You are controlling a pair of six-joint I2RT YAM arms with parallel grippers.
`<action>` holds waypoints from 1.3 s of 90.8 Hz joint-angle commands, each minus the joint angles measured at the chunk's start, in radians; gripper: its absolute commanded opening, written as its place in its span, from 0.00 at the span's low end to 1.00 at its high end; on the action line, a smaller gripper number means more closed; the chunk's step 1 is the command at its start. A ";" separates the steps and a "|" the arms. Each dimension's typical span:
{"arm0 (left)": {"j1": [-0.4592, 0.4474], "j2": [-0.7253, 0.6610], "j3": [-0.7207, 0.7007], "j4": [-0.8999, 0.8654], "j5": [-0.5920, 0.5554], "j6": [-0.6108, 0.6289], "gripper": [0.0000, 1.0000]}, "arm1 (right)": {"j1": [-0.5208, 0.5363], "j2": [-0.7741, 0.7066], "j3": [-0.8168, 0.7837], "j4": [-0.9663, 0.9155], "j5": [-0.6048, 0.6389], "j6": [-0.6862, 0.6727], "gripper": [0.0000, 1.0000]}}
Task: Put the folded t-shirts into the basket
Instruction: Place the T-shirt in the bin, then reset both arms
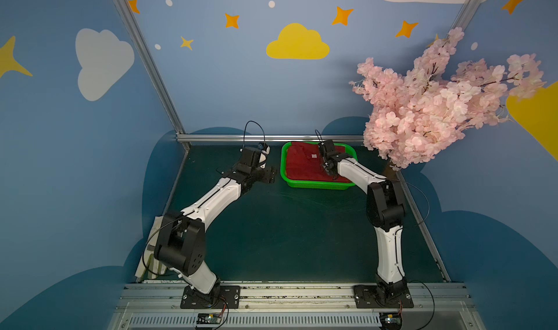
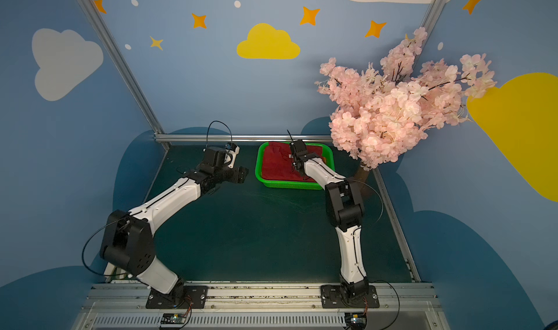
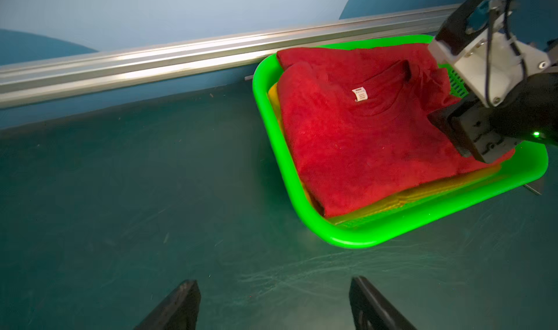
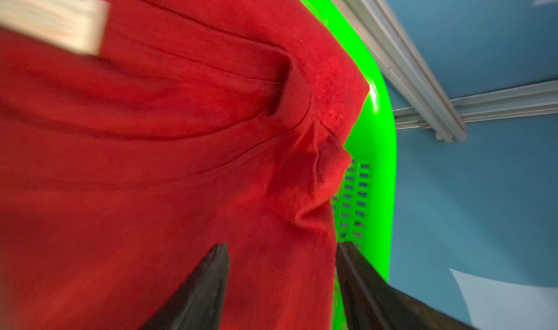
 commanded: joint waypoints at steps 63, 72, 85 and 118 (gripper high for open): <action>0.143 -0.719 -0.727 0.253 -0.104 -0.119 1.00 | 0.220 -0.823 -0.715 0.109 0.059 0.220 0.95; 0.165 -0.762 -0.758 0.276 -0.156 -0.113 1.00 | 0.185 -0.953 -0.841 0.119 0.065 0.246 0.96; 0.194 -0.779 -0.800 0.336 -0.221 -0.092 1.00 | 0.094 -1.121 -1.002 0.145 0.098 0.320 0.97; 0.266 -0.537 -0.788 0.508 -0.214 0.004 1.00 | -0.163 -1.310 -1.261 0.391 0.011 0.416 0.97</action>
